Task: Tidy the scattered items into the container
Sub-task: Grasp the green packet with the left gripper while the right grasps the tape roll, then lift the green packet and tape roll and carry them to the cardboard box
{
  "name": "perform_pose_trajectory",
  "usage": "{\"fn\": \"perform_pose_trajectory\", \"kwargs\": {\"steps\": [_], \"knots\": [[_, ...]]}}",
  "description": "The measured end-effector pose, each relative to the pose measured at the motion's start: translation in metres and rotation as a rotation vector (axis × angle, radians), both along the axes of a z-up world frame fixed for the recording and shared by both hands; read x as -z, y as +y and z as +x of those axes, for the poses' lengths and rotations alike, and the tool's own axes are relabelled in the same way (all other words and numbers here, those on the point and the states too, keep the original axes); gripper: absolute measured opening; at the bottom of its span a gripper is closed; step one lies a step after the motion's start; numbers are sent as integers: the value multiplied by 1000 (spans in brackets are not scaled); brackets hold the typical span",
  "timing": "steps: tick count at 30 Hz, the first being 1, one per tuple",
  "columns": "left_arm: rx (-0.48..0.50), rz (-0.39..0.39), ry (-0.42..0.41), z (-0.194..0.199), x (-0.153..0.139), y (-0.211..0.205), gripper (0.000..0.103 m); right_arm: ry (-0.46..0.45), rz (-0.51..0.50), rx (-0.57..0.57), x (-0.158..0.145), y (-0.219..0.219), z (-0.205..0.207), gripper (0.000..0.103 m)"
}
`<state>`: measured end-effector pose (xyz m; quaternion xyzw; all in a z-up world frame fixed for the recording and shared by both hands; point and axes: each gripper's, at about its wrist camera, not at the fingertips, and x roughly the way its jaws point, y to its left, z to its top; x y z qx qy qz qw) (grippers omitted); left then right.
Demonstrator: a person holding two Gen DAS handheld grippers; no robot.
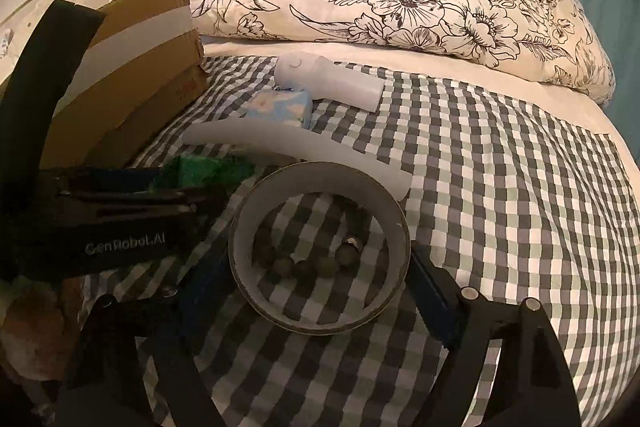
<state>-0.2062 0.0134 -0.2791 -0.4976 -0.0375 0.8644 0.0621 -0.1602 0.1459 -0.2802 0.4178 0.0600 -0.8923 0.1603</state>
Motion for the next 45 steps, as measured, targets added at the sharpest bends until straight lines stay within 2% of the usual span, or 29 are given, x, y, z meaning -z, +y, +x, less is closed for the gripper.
{"fn": "perform_pose_trajectory", "kwargs": {"steps": [6,13,17,31,35,45], "knots": [[10,4,5,2,-2,1,45,4,-27,39,-4,13,13,82],[28,7,7,11,-7,3,42,1,-46,78,-13,26,28,82],[74,-21,22,21,-14,16,42,11,-45,89,-22,31,38,82],[126,-46,131,75,-76,28,42,75,-96,168,-81,56,80,82],[122,-82,186,90,-99,28,42,106,-100,172,-98,55,91,82],[87,-86,266,122,-157,3,42,168,-159,196,-147,53,115,82]]}}
